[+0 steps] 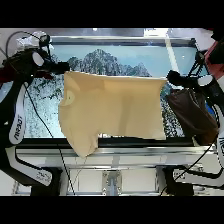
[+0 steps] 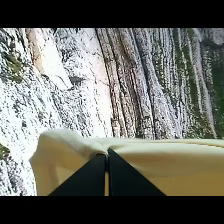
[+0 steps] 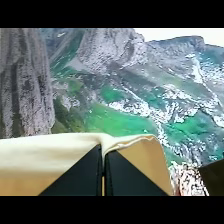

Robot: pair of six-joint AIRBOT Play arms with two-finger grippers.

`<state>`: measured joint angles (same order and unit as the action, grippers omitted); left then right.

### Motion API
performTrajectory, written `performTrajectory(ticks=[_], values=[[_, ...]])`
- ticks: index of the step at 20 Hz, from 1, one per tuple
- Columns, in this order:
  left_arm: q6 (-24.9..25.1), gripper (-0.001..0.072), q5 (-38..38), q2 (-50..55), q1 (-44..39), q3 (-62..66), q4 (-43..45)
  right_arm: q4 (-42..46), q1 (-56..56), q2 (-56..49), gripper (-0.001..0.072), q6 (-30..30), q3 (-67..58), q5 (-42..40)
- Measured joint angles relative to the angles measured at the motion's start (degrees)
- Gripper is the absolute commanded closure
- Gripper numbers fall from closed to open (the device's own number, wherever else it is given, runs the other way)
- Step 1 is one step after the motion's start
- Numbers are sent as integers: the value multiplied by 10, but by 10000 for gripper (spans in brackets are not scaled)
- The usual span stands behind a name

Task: Fold the shirts.

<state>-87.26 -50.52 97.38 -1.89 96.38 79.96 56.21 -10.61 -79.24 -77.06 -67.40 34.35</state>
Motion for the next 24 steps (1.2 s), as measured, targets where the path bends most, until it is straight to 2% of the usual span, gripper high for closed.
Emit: performTrajectory(ticks=[4, 12, 15, 18, 19, 20, 21, 22, 24], values=[[-11, 697, -4, 21, -5, 0, 15, 14, -16, -23, 681, -3, -18, 10], [0, 696, -165, -19, -6, -15, 38, 85, -27, 2, 680, 3, -26, 206], [2, 696, -182, -23, -6, -57, 39, 89, -26, 5, 679, 3, 17, 215], [-1, 694, -160, -24, -6, -101, 39, 82, -26, 7, 674, 3, 56, 199], [-5, 665, -152, -24, -6, -110, 39, 80, -26, 7, 648, 2, 65, 197], [-9, 471, -144, -24, -6, -115, 38, 74, -26, 7, 500, 2, 70, 194], [-11, 219, -137, -24, -6, -118, 37, 69, -26, 7, 346, 1, 74, 193], [-13, 145, -136, -24, -6, -119, 33, 62, -26, 7, 322, 2, 75, 193], [-14, 148, -146, -31, -6, -111, 22, 47, -27, 14, 322, 2, 67, 208]])
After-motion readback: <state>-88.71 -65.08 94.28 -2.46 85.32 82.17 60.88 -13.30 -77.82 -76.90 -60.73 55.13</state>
